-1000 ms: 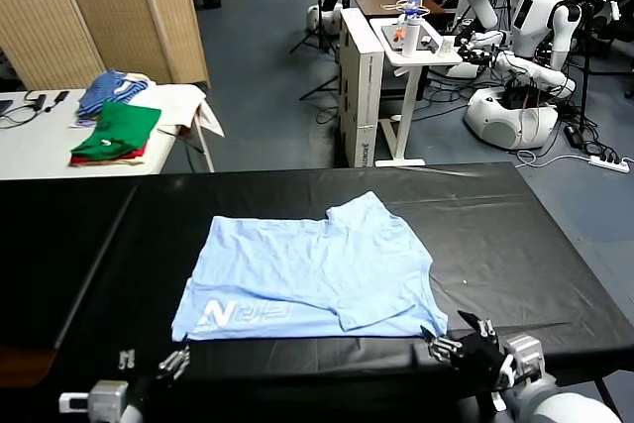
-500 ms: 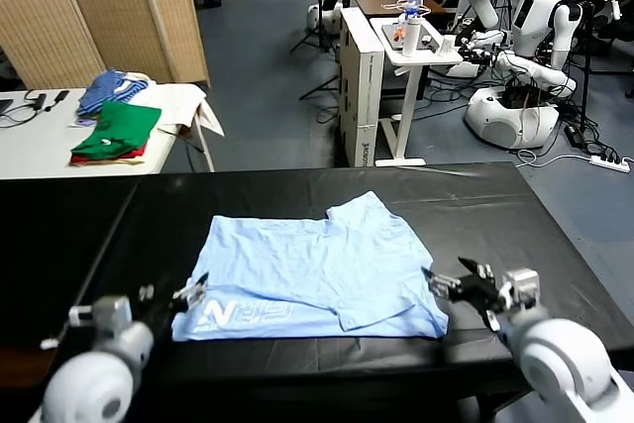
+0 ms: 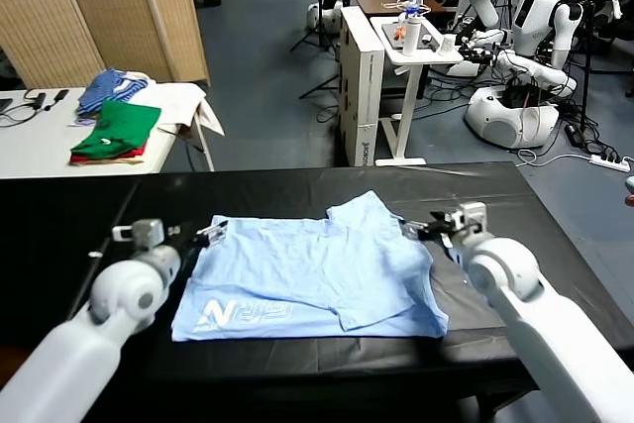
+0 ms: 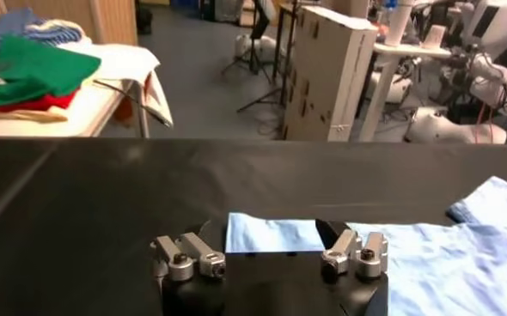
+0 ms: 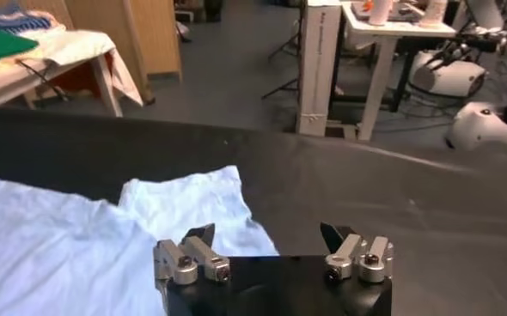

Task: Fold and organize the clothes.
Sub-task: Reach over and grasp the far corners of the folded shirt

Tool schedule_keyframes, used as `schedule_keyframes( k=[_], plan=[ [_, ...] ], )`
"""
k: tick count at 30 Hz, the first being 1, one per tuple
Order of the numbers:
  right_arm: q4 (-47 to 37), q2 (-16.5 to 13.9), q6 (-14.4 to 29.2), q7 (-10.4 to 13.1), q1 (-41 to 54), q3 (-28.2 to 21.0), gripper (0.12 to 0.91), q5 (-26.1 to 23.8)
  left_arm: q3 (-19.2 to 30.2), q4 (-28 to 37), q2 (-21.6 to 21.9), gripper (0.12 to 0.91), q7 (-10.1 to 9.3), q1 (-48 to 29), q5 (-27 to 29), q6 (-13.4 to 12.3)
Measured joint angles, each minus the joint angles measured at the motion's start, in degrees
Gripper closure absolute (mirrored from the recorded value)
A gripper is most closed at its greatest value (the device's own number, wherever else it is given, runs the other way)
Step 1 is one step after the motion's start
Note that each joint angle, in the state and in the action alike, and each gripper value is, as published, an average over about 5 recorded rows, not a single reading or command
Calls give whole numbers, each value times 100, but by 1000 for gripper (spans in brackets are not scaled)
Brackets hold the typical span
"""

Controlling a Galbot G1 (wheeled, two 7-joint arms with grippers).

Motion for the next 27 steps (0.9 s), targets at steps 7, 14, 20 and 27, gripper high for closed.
schedule_keyframes(
  k=[7, 14, 20, 27],
  plan=[
    [-625, 276, 0, -261, 372, -270, 118, -155, 161, 462, -42, 123, 66, -356, -86, 107],
    [-1037, 485, 0, -360, 566, -423, 118, -270, 233, 755, -105, 123, 176, -503, -144, 194],
    [-1283, 598, 1, -466, 616, -460, 121, -361, 325, 945, -196, 123, 254, -572, -32, 239],
    [-1359, 666, 44, -521, 638, -489, 291, -374, 354, 1172, -316, 133, 276, -608, 42, 275]
  ],
)
